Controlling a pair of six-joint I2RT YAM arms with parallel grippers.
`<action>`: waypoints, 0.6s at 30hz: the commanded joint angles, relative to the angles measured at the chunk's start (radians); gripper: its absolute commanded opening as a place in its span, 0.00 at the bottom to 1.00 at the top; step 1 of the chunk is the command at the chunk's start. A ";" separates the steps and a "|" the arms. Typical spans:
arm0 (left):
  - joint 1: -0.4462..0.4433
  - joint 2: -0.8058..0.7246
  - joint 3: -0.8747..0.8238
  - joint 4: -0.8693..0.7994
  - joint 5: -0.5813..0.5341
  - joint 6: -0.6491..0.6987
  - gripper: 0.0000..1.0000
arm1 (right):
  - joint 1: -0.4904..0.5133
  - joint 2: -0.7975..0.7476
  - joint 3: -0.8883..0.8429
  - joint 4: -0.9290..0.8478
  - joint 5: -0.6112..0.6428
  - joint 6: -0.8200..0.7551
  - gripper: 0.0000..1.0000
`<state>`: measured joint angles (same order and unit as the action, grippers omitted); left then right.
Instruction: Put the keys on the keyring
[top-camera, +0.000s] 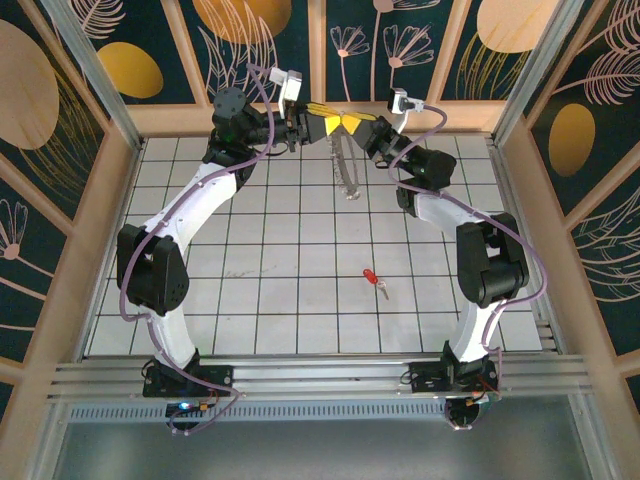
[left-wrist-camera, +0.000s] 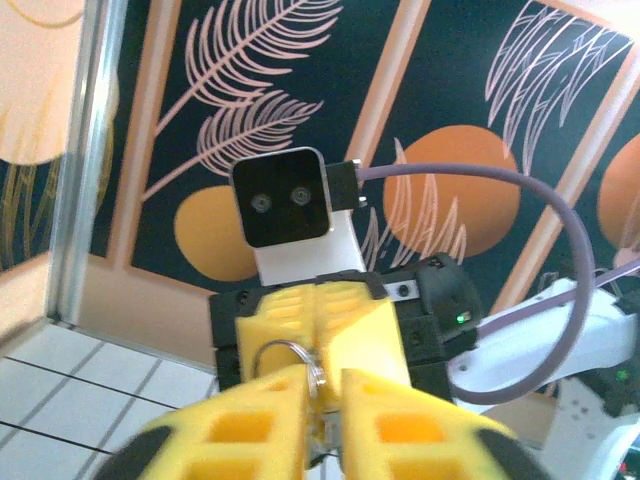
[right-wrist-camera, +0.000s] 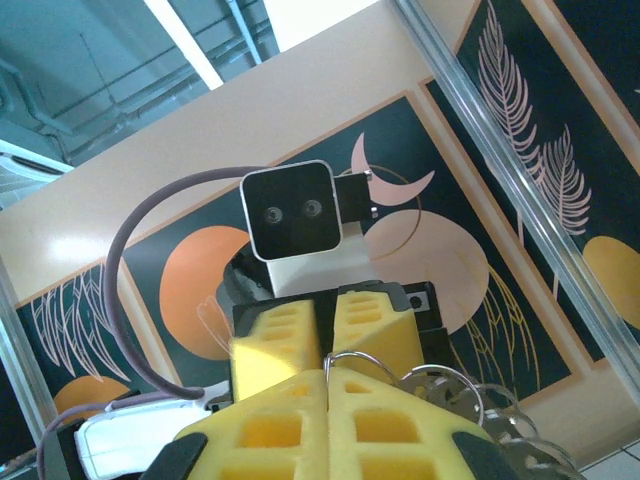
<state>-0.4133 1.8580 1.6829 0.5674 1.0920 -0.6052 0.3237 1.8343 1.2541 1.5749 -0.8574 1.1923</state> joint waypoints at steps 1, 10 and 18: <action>-0.005 -0.010 -0.011 -0.005 0.037 0.017 0.21 | 0.009 0.007 0.010 0.105 0.016 0.000 0.00; -0.005 -0.015 -0.022 -0.003 0.033 0.022 0.12 | 0.008 0.012 0.008 0.106 0.021 0.001 0.00; -0.005 -0.014 -0.034 0.055 0.026 -0.015 0.05 | 0.008 0.014 0.008 0.110 0.014 0.007 0.00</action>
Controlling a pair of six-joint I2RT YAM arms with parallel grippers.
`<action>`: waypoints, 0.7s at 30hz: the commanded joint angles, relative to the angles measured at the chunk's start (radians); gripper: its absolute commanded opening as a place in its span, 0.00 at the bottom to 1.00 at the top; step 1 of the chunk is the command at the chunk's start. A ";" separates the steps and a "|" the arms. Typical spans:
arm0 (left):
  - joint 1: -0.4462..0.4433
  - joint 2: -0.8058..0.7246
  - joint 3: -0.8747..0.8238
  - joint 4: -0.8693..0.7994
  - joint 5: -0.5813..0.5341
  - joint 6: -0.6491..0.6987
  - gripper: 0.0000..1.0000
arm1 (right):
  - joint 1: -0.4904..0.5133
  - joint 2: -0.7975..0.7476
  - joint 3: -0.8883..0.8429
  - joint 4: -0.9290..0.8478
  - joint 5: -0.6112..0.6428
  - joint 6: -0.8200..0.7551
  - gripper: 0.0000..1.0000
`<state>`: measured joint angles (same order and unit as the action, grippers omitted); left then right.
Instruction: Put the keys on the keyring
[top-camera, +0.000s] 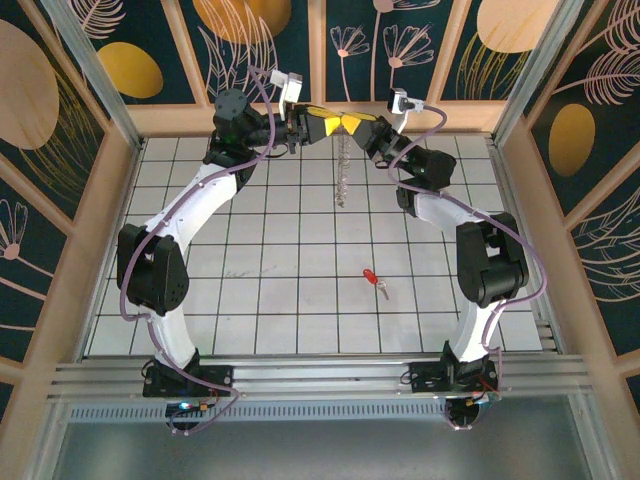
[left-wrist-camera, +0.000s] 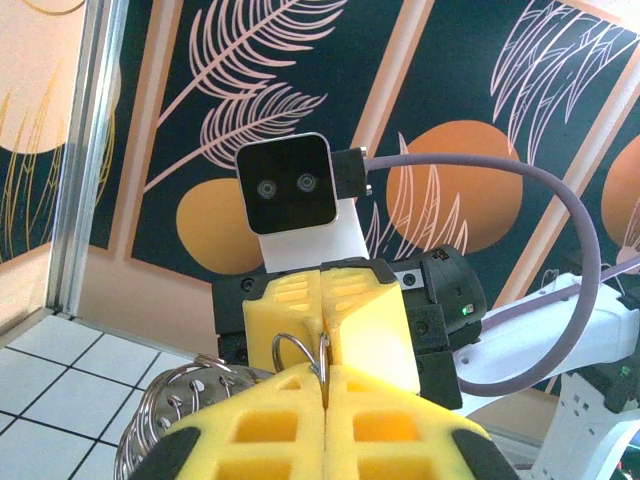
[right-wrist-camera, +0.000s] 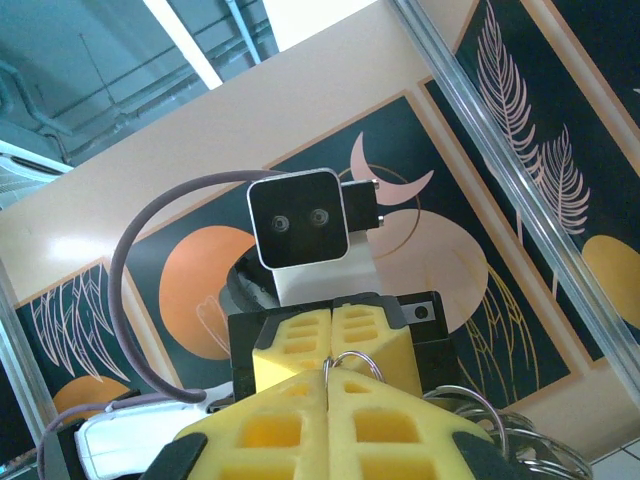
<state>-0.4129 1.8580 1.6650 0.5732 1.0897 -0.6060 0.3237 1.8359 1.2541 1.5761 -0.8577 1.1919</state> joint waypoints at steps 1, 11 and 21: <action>-0.006 -0.014 -0.017 0.059 0.027 -0.021 0.04 | 0.009 0.014 0.008 0.110 0.013 0.008 0.00; -0.006 -0.017 -0.037 0.124 -0.006 -0.051 0.00 | 0.001 0.005 0.001 0.079 0.016 0.011 0.18; -0.004 -0.069 -0.114 0.055 -0.085 0.086 0.00 | -0.091 -0.221 -0.219 -0.209 0.000 -0.103 0.66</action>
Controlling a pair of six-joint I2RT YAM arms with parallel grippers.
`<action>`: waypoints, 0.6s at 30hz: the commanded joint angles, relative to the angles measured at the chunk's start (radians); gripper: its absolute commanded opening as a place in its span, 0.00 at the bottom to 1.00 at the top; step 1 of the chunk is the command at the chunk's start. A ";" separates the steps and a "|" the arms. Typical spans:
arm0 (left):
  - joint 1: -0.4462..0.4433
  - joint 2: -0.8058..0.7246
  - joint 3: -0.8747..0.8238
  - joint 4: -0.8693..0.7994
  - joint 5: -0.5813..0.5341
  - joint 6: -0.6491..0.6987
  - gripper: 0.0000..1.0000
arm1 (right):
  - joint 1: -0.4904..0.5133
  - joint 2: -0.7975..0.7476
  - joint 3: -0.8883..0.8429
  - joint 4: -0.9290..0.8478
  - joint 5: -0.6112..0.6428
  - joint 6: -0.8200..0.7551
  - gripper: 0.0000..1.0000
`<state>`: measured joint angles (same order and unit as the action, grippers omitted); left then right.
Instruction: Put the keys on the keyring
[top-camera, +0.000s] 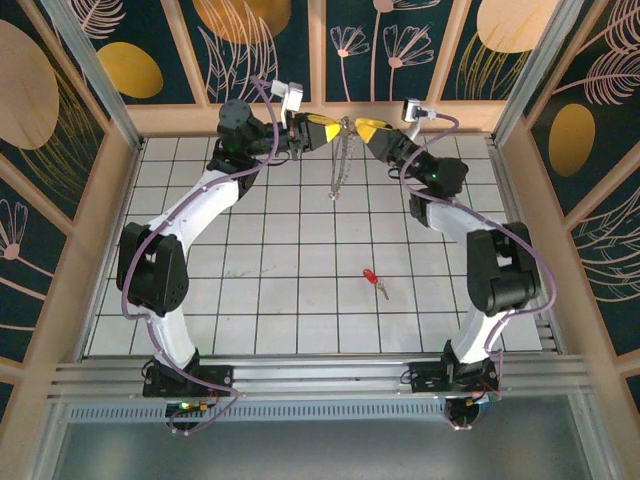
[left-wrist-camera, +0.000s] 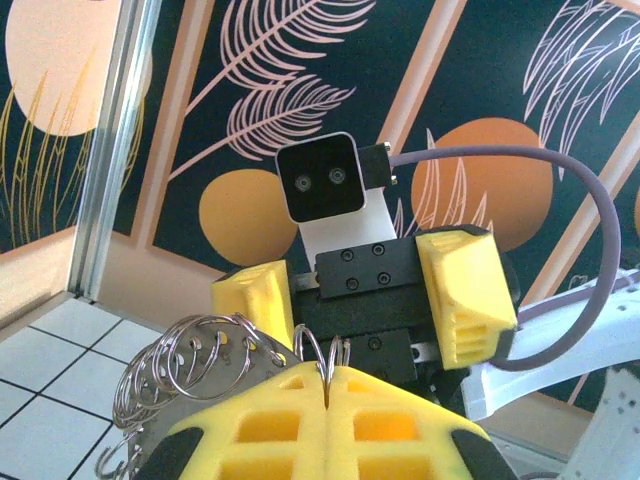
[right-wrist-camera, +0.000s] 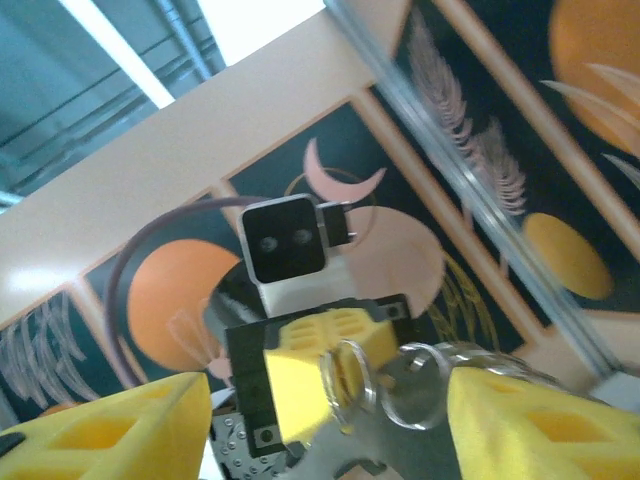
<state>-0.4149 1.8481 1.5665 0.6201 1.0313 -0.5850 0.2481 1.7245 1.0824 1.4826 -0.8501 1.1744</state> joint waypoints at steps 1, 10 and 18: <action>-0.002 -0.067 -0.027 0.004 -0.035 0.076 0.00 | -0.019 -0.142 -0.070 -0.199 -0.014 -0.134 0.67; -0.001 -0.194 -0.182 -0.005 -0.138 0.193 0.00 | -0.024 -0.391 -0.197 -1.100 0.181 -0.593 0.69; -0.001 -0.227 -0.242 0.036 -0.164 0.174 0.00 | 0.004 -0.351 -0.267 -1.506 0.477 -0.605 0.58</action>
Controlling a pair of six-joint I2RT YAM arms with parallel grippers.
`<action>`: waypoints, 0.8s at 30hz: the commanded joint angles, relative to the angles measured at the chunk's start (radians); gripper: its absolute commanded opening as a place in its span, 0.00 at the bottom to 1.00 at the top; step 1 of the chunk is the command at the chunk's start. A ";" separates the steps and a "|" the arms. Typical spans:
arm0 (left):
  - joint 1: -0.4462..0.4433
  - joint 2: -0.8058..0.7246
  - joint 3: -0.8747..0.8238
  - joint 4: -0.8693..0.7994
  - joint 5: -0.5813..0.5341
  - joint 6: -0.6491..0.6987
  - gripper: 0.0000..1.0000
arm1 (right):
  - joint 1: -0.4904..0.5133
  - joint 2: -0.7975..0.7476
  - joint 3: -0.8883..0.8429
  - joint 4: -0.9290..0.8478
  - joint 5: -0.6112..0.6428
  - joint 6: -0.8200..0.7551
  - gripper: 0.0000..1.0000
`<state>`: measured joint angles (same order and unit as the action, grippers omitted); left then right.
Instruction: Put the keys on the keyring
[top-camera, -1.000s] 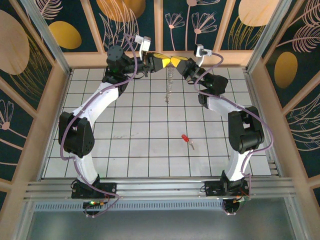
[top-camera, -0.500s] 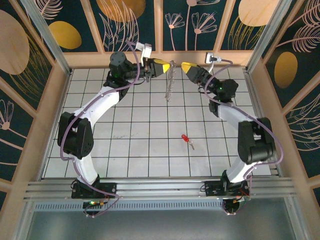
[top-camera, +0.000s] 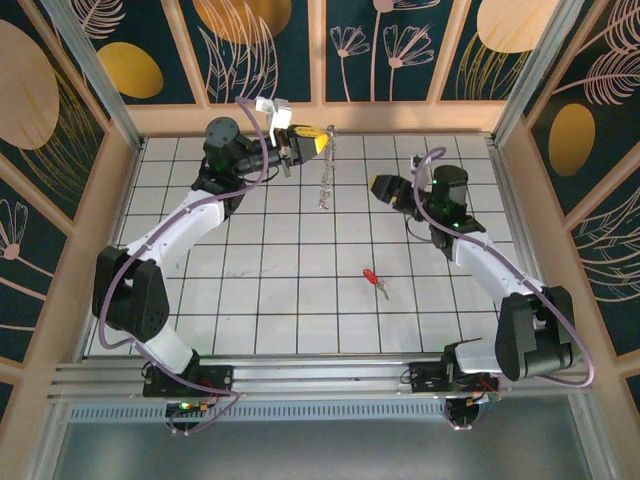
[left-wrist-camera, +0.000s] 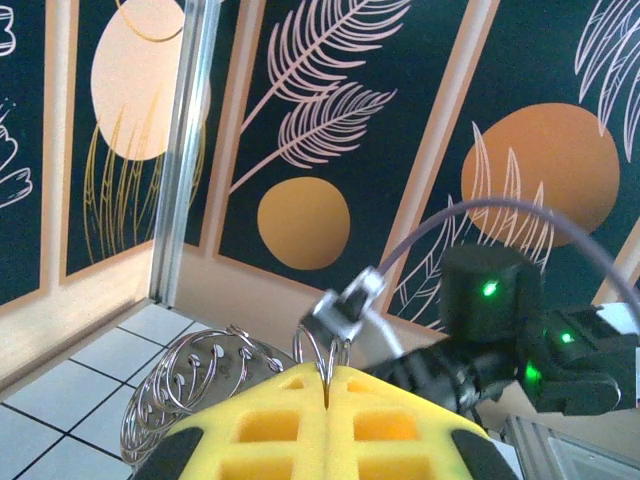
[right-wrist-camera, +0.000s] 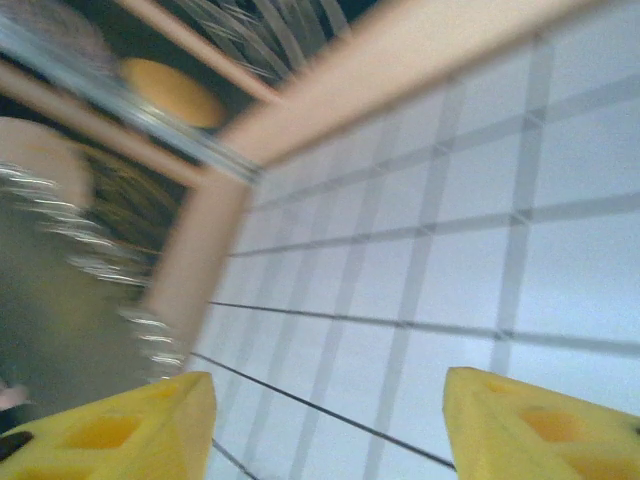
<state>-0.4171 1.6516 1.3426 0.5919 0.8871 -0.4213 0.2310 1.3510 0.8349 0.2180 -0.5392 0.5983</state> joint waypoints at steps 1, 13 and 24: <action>0.001 -0.035 -0.023 0.065 -0.020 0.010 0.00 | 0.037 0.033 -0.023 -0.279 0.213 -0.016 0.57; 0.001 -0.075 -0.082 0.086 -0.025 0.015 0.00 | 0.245 0.084 -0.082 -0.480 0.450 0.111 0.46; 0.001 -0.059 -0.079 0.107 -0.010 0.025 0.00 | 0.288 0.090 -0.100 -0.586 0.498 0.236 0.38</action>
<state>-0.4171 1.6142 1.2617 0.6132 0.8627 -0.4187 0.5083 1.4425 0.7429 -0.3016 -0.0746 0.7879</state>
